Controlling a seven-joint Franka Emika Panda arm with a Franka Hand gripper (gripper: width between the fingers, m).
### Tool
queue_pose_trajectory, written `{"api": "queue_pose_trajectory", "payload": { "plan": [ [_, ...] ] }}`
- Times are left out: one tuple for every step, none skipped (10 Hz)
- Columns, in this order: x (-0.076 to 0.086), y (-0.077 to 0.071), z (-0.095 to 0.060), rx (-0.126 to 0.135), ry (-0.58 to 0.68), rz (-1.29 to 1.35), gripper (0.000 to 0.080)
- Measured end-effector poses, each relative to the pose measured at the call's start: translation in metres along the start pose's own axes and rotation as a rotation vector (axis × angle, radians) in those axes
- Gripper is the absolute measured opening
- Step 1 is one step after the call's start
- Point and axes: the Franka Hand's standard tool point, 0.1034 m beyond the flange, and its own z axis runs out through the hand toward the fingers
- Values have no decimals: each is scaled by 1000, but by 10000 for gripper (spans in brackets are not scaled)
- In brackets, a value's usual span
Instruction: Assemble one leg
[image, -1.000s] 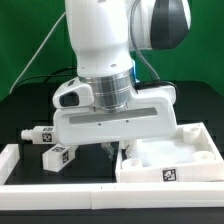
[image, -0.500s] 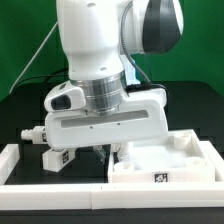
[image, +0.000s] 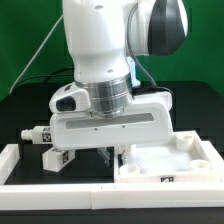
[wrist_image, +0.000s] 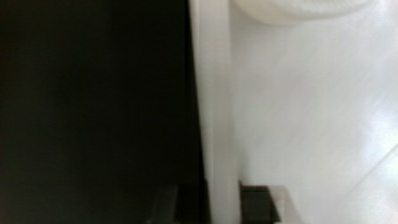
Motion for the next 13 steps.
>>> {"api": "queue_pose_trajectory", "payload": {
  "plan": [
    [2,-1,0,-4,13,10,55],
    [3,-2,0,-10,28,26,56],
    [4,-2,0,-18,31,33,59],
    [4,0,0,-19,32,41,59],
    [5,2,0,-17,32,54,59],
    [5,2,0,-14,31,60,59],
    [5,2,0,-14,32,56,59],
    [5,2,0,-14,32,53,59],
    [5,2,0,-14,32,52,59],
    [5,2,0,-14,31,52,131],
    [5,2,0,-14,31,52,315],
    [5,2,-4,-12,25,46,315],
    [5,4,-15,-8,18,35,496]
  ]
}}
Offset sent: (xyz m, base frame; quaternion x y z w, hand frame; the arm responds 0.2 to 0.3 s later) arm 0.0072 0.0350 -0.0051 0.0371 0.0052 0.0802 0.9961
